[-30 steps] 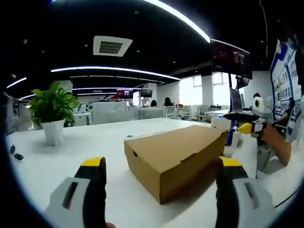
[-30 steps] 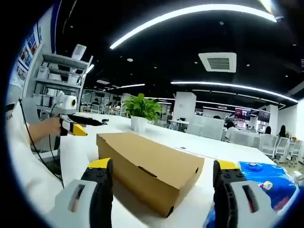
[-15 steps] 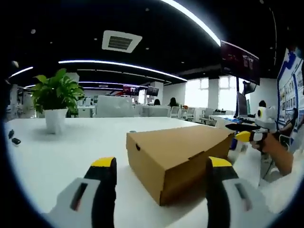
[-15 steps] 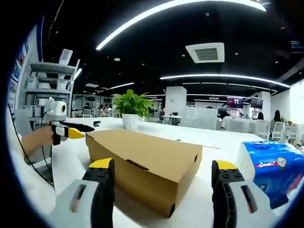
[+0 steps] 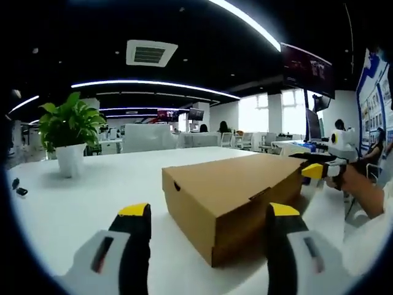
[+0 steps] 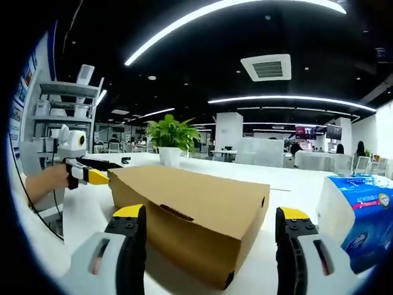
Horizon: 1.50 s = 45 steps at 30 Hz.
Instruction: Operate the shoe box by opening the lid, removing the specified soft item, and placing it in the target area until the item is outside and the box remains undamaged.
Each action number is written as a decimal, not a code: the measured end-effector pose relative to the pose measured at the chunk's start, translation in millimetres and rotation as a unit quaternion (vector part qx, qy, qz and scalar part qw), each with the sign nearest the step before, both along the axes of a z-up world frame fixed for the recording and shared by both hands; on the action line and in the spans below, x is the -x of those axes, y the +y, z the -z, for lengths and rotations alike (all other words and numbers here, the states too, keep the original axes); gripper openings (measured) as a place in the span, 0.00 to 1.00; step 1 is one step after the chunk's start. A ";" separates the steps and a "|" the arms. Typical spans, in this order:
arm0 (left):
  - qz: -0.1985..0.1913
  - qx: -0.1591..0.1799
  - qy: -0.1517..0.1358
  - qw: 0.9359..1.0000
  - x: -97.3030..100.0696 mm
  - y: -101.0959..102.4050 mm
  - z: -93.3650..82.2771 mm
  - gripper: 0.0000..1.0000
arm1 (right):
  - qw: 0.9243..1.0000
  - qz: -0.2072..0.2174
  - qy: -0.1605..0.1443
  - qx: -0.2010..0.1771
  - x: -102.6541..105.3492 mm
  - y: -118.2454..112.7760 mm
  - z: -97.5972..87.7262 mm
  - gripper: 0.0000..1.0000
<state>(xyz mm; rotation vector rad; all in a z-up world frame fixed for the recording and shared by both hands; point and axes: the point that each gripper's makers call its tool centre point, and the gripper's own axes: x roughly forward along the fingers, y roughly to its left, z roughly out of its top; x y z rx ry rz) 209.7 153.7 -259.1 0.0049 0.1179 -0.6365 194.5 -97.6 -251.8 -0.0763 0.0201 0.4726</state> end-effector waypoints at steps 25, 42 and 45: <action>0.021 -0.017 -0.020 0.999 4.4 -12.7 -0.4 0.62 | 1.000 -0.030 0.007 0.003 -4.1 9.8 4.1 0.83; 0.025 -0.035 -0.022 0.999 2.7 -14.1 1.0 0.53 | 0.999 -0.034 -0.002 0.022 -6.5 19.1 6.3 0.81; 0.021 -0.031 -0.025 0.999 1.8 -13.5 1.1 0.52 | 0.999 -0.033 -0.005 0.020 -7.5 19.7 6.2 0.80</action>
